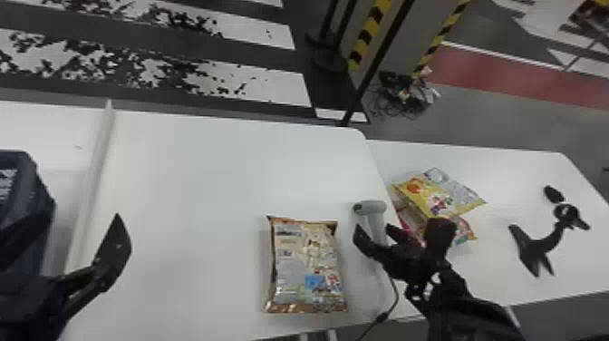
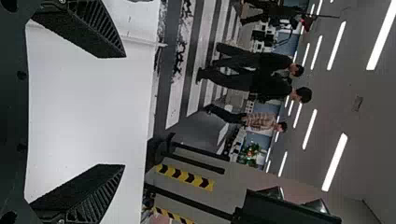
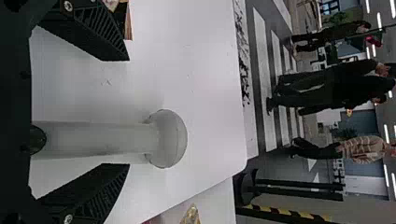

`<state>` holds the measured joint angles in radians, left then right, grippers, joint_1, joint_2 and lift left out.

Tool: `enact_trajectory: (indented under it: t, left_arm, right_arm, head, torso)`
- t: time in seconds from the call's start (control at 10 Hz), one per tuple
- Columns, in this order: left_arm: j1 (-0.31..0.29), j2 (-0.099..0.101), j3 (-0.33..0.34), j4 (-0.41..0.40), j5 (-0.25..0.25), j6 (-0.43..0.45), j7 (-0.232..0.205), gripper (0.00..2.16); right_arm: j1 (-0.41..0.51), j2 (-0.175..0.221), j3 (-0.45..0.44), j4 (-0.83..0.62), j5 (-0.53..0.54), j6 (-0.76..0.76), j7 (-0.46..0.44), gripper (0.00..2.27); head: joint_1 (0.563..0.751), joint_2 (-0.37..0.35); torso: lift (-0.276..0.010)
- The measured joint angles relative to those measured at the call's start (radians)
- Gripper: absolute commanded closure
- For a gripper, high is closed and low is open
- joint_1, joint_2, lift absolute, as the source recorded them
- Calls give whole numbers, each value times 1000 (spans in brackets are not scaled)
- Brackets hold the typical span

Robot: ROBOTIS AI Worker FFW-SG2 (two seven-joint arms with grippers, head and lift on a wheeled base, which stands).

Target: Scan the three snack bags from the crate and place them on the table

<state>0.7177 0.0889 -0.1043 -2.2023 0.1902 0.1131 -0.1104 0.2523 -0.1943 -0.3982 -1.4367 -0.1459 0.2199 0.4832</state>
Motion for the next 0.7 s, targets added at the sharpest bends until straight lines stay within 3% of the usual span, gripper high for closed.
enact_trajectory:
  t: [0.1, 0.2, 0.3, 0.7]
  left_arm:
    - [0, 0, 0, 0, 0, 0, 0, 22]
    - [0, 0, 0, 1, 0, 0, 0, 22]
    - [-3, 0, 0, 4, 0, 0, 0, 22]
    - [-15, 0, -9, 8, -5, 3, 6, 22]
  right_arm:
    - [-23, -4, 6, 26, 16, 5, -1, 772]
    - [-36, -7, 11, 46, 24, 12, -3, 1899]
    - [-47, -9, 13, 65, 27, 27, -6, 2128]
    - [-43, -14, 8, 62, 28, 39, -26, 2243]
  head:
    - [695, -350]
    - [695, -350]
    - [695, -350]
    - [695, -350]
  torso:
    - [-62]
    - [-62]
    - [-62]
    - [-62]
